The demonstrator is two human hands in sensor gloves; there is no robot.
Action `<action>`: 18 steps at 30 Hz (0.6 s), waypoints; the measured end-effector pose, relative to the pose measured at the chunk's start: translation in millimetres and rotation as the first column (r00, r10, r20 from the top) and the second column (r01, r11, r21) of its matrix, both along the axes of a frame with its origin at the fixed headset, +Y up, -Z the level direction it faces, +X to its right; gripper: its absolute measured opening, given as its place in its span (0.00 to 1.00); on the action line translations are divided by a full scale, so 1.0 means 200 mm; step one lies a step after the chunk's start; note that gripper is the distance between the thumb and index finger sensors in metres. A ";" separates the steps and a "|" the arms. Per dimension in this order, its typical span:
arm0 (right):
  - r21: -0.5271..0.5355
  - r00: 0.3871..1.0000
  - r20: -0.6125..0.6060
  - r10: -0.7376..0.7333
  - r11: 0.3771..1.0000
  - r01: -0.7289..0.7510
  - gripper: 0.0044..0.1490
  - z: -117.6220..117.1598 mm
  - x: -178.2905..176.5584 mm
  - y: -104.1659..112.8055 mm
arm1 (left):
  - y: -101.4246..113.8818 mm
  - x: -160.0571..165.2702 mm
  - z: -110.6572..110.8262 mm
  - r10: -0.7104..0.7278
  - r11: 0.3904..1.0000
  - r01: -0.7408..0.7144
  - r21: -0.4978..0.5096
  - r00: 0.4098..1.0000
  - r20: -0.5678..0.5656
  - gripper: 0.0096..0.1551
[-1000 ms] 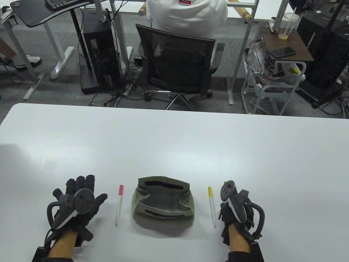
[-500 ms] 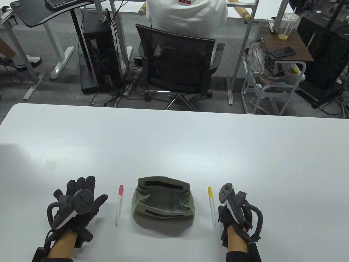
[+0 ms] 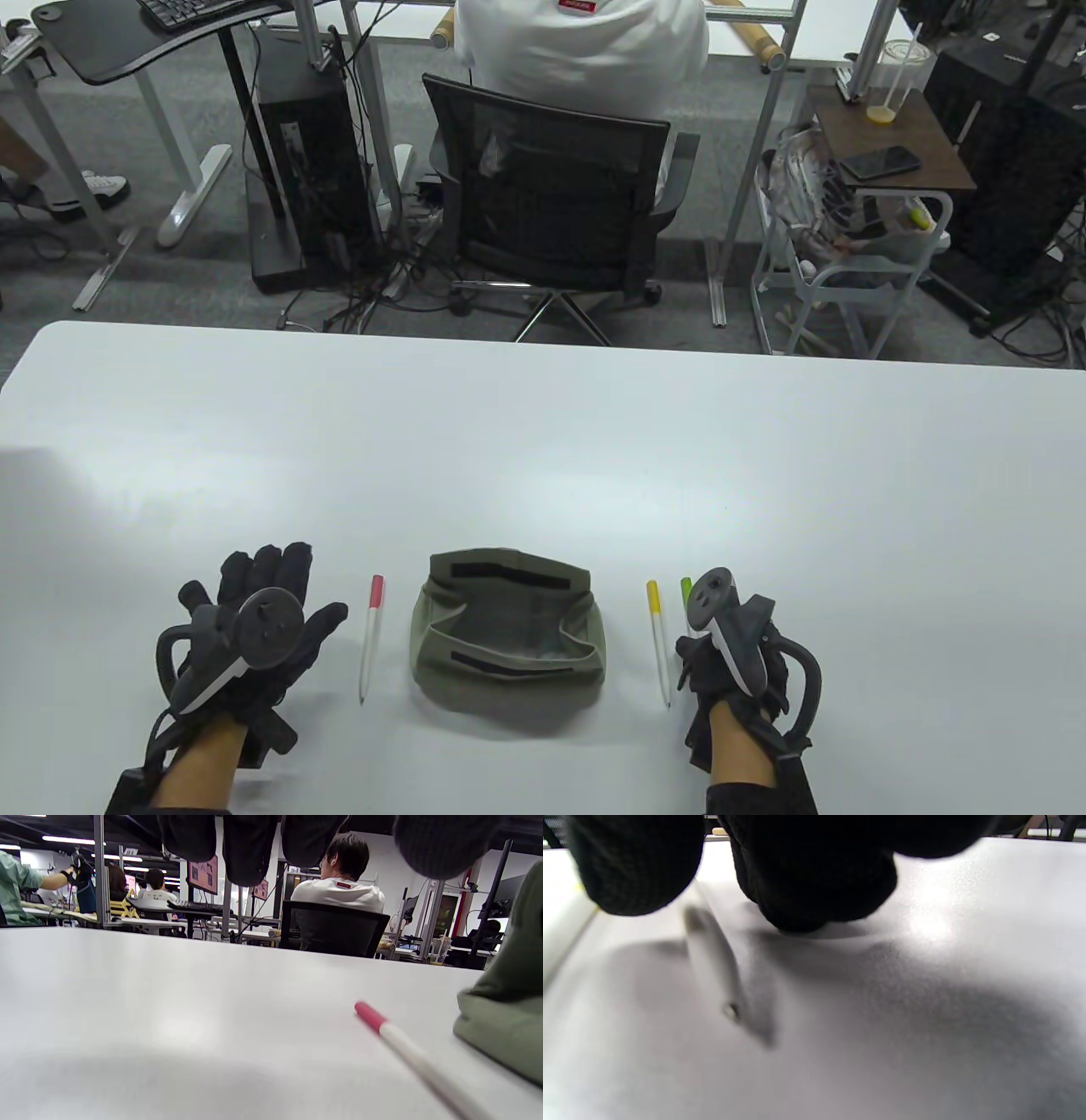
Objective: Twist to extend twist pen refills
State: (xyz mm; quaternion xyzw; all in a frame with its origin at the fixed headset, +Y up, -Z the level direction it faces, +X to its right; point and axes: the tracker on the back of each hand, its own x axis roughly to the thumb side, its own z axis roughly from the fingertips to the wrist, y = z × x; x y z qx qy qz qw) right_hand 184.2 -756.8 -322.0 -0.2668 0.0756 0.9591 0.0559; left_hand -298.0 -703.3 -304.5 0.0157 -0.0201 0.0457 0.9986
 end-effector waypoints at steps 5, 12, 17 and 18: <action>0.213 0.999 -0.029 0.028 0.977 -0.021 0.41 0.03 -0.05 0.17 | 0.13 0.15 -0.06 0.056 0.998 -0.058 0.023 0.995 0.082 0.50; 0.471 0.969 -0.229 0.093 0.882 0.027 0.37 0.16 -0.38 0.45 | 0.08 0.50 -0.25 0.026 0.990 0.003 -0.142 0.979 0.200 0.43; 0.406 0.879 -0.475 0.047 0.898 0.171 0.32 0.16 -0.66 0.49 | 0.03 0.56 -0.32 -0.028 0.989 0.057 -0.134 0.979 0.204 0.34; 0.383 0.859 -0.510 0.046 0.907 0.179 0.31 0.14 -0.70 0.48 | 0.03 0.57 -0.33 -0.009 0.990 0.037 -0.134 0.979 0.204 0.31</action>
